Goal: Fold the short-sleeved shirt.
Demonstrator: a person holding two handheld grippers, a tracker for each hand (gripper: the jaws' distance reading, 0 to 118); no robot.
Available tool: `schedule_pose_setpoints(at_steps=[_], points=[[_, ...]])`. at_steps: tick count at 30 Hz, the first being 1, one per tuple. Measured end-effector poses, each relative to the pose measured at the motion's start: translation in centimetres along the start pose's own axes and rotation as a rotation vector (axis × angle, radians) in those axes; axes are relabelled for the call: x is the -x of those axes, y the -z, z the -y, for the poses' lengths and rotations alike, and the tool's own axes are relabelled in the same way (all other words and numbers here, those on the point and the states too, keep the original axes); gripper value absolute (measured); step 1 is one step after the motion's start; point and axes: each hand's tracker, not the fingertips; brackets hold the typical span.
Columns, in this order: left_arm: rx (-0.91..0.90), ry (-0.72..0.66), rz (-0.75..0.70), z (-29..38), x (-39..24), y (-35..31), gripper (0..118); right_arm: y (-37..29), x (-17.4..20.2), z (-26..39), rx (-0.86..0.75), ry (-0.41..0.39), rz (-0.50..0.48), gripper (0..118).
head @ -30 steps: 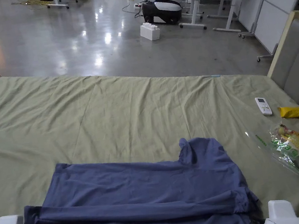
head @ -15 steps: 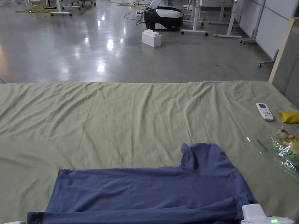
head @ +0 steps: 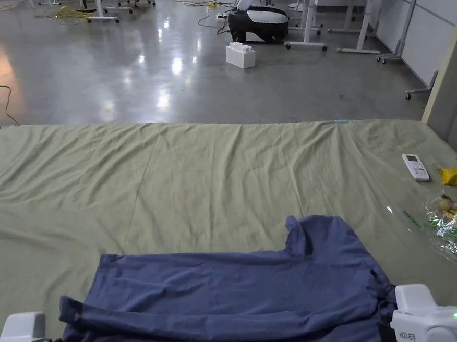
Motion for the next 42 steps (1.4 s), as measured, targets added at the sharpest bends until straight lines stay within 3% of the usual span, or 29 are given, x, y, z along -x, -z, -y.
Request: schedule_pose_setpoints(at_steps=[5,17,29,37,39,40,42], points=[[-0.062,0.001,0.017,-2.5,-0.3,-3.5,5,-2.6,-0.7,-2.6,-0.036,0.004,-0.022,9],[-0.065,0.001,0.0,1.7,0.5,-8.6,5,-6.9,-0.9,1.2,0.011,-0.15,-0.042,9],[0.119,-0.036,-0.024,11.0,2.0,-4.7,5,-5.4,1.8,12.2,0.155,-0.171,-0.004,9],[0.131,-0.041,-0.04,11.8,2.7,-1.8,5,-3.4,2.8,13.8,0.143,-0.14,0.043,11],[0.131,0.006,-0.051,11.8,1.9,-2.1,6,-3.8,3.0,13.3,0.145,-0.148,0.069,21],[0.12,0.019,-0.056,11.6,1.8,-2.2,8,-4.2,3.1,13.0,0.133,-0.157,0.121,35],[0.074,0.032,-0.07,10.9,1.1,-2.7,29,-5.0,2.9,12.3,0.065,-0.156,0.133,73]])
